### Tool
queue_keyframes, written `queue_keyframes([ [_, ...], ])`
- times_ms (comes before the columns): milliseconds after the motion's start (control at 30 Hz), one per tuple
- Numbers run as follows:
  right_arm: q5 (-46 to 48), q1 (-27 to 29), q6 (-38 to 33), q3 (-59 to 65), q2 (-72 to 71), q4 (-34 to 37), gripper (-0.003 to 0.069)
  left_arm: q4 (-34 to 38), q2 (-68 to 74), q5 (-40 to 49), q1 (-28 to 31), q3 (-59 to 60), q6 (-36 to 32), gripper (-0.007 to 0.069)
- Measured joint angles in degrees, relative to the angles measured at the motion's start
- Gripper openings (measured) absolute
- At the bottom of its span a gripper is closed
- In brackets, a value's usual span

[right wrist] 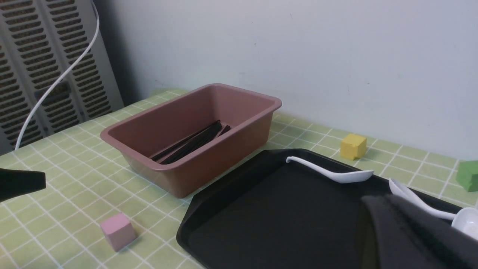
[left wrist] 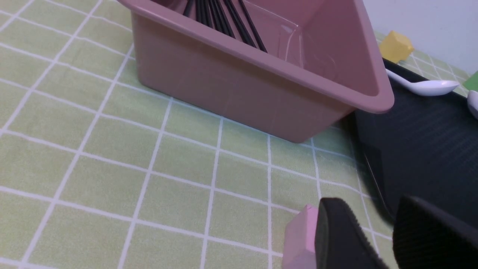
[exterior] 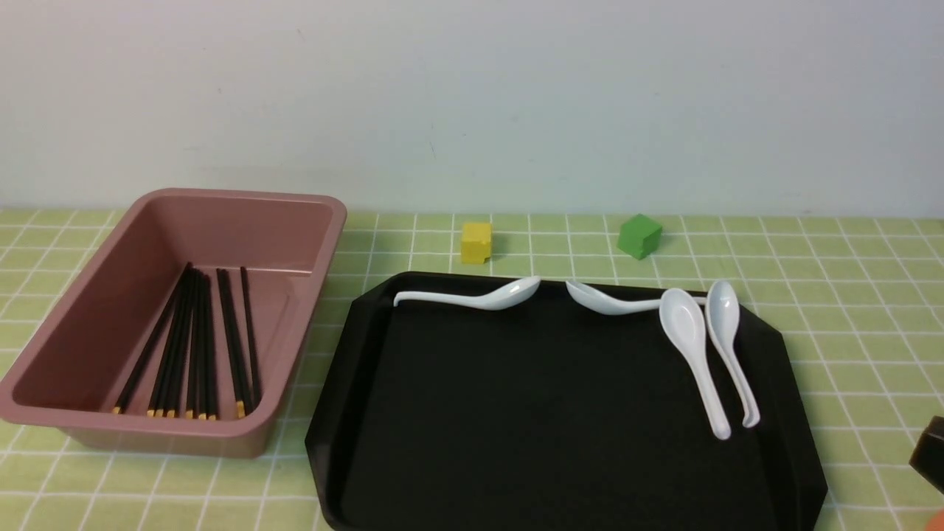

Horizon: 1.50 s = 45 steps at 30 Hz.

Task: On green tablecloth take chopsticks from black tray and put them in box.

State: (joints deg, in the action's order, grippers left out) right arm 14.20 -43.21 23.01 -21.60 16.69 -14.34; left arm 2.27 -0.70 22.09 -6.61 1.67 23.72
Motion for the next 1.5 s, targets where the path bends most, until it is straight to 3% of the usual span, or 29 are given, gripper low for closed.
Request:
queue_keyframes([
  [300, -0.6, 0.0, -0.7, 2.3, -0.4, 0.4, 0.0036, 0.0, 0.0, 0.0, 0.0, 0.0, 0.0, 0.0238],
  [500, -0.6, 2.4, -11.5, 8.1, -4.9, 8.1, 0.0043, 0.0, 0.0, 0.0, 0.0, 0.0, 0.0, 0.0238],
  [533, -0.6, 5.1, -15.3, 10.0, -7.2, 11.9, 0.0045, 0.0, 0.0, 0.0, 0.0, 0.0, 0.0, 0.0238],
  [667, -0.5, 13.4, -18.9, 14.7, -12.3, 16.9, 0.0054, 0.0, 0.0, 0.0, 0.0, 0.0, 0.0, 0.0238],
  [1033, 0.2, 34.9, -19.4, 23.0, -17.3, 17.9, 0.0072, 0.0, 0.0, 0.0, 0.0, 0.0, 0.0, 0.0238],
  [1500, 7.0, 36.5, -19.4, 22.6, -17.3, 17.3, 0.0092, 0.0, 0.0, 0.0, 0.0, 0.0, 0.0, 0.0238],
])
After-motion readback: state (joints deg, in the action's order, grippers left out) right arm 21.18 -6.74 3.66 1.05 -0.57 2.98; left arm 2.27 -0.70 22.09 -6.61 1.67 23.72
